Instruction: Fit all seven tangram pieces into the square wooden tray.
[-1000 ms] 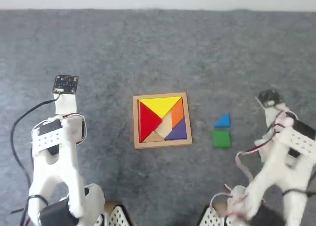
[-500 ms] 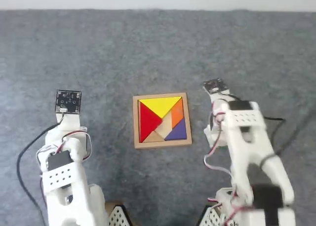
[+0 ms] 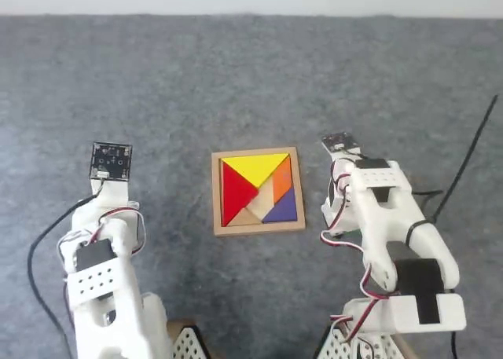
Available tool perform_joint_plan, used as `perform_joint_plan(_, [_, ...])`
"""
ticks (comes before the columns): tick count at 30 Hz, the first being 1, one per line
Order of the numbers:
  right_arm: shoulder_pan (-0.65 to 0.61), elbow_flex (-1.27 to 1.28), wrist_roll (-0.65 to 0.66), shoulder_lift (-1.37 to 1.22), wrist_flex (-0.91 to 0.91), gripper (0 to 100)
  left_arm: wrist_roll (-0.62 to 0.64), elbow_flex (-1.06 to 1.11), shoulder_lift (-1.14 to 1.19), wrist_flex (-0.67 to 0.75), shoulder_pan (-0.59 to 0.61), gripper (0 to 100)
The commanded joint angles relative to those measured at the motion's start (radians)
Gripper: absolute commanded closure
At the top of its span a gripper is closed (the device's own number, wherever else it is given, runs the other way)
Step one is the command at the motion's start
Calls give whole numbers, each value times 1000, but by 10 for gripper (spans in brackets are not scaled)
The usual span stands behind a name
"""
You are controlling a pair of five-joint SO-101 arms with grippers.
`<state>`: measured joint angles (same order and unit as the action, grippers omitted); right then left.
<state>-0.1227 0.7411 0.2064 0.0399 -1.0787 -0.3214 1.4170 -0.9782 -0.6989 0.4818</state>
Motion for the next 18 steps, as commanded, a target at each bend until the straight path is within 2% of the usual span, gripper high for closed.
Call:
perform_joint_plan(1, [2, -104, -87, 27, -38, 707, -9, -10, -12, 25, -6, 987])
perform_joint_plan(4, [-12, -137, -155, 24, -59, 707, -9, -10, -12, 25, -6, 987])
perform_joint_plan(9, [-47, -135, -163, 22, -27, 708, -9, -10, -12, 25, -6, 987])
perform_joint_plan(13, [-2, -115, -157, -18, 45, 710, -9, -10, -12, 23, -6, 987])
perform_joint_plan(16, [45, -120, -97, -85, 44, 725, -9, -10, -12, 23, -6, 987])
perform_joint_plan(18, [61, -141, -49, -101, 13, 772, -9, -10, -14, 23, -6, 987])
